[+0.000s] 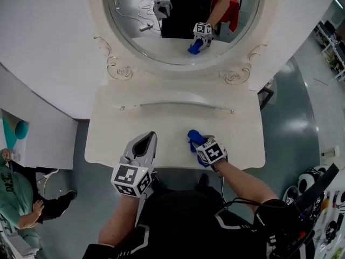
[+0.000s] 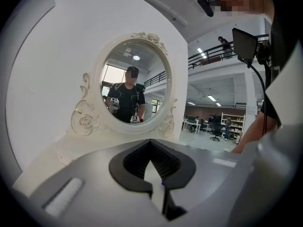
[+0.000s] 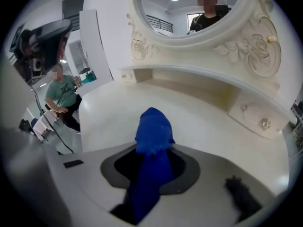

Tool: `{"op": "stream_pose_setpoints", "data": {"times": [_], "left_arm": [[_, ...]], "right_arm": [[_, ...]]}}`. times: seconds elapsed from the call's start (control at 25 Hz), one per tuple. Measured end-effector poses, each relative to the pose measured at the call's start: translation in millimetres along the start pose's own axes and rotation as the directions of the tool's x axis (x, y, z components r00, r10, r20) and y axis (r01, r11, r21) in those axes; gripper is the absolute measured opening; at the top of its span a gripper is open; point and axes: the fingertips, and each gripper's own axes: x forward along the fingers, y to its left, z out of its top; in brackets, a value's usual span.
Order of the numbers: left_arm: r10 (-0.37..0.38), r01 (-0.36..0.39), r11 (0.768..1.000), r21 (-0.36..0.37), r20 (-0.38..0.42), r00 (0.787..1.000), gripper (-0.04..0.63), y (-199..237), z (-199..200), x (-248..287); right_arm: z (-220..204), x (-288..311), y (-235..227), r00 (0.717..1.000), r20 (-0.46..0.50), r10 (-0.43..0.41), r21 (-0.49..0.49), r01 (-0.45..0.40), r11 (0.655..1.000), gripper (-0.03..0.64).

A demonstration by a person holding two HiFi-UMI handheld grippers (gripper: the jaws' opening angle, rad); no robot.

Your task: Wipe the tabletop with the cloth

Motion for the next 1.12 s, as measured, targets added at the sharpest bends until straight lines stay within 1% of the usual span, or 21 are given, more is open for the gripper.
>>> {"op": "stream_pose_setpoints", "data": {"times": [0.16, 0.24, 0.32, 0.4, 0.48, 0.6, 0.68, 0.84, 0.92, 1.04, 1.12], "left_arm": [[-0.05, 0.05, 0.999, 0.01, -0.011, 0.999, 0.008, -18.5, -1.3, 11.0], [-0.061, 0.061, 0.998, 0.005, -0.009, 0.998, 0.008, -24.2, -0.7, 14.1], [-0.064, 0.064, 0.998, 0.008, -0.004, 0.998, 0.008, -28.9, 0.7, 16.0], [-0.055, 0.055, 0.998, 0.016, 0.001, 0.998, 0.008, -31.2, 2.0, 16.8], [-0.055, 0.055, 0.998, 0.015, 0.003, 0.998, 0.008, -33.0, 3.1, 17.0], [-0.057, 0.057, 0.998, 0.012, 0.005, 0.998, 0.008, -36.5, 5.1, 16.2], [-0.05, 0.05, 0.999, 0.007, 0.004, 0.999, 0.008, -39.0, 4.5, 12.3], [-0.022, 0.022, 1.0, 0.006, -0.015, 1.0, 0.008, -36.0, -1.6, 2.4], [-0.001, 0.001, 1.0, 0.01, -0.028, 1.0, 0.008, -31.2, -5.6, -2.2], [0.021, -0.02, 0.999, 0.027, -0.043, 0.999, 0.008, -24.4, -8.6, -6.0], [0.028, -0.028, 1.0, 0.014, -0.046, 0.999, 0.008, -22.3, -10.7, -7.3]], "right_arm": [[-29.4, -18.9, 32.6, 0.995, -0.006, 0.104, 0.028, -0.104, 0.994, 0.104], [-43.9, -27.3, 45.2, 0.989, -0.028, 0.143, 0.015, -0.143, 0.99, 0.104], [-56.1, -34.7, 52.3, 0.986, -0.056, 0.158, -0.015, -0.159, 0.987, 0.104], [-60.1, -39.6, 51.2, 0.985, -0.06, 0.159, -0.024, -0.161, 0.987, 0.105], [-48.7, -41.7, 35.5, 0.991, -0.018, 0.135, -0.018, -0.135, 0.991, 0.105], [-14.7, -42.1, -15.8, 0.998, 0.059, 0.036, 0.02, -0.037, 0.999, 0.104], [4.8, -40.4, -51.5, 0.997, 0.069, -0.032, 0.028, 0.031, 0.999, 0.104], [32.1, -26.7, -112.5, 0.985, 0.036, -0.166, -0.036, 0.167, 0.985, 0.106], [38.0, -15.8, -128.6, 0.983, 0.012, -0.185, -0.045, 0.185, 0.982, 0.105], [38.4, 1.7, -135.6, 0.983, -0.035, -0.181, -0.067, 0.178, 0.982, 0.106], [34.3, 6.8, -138.1, 0.982, -0.036, -0.184, -0.041, 0.182, 0.982, 0.106]]}}
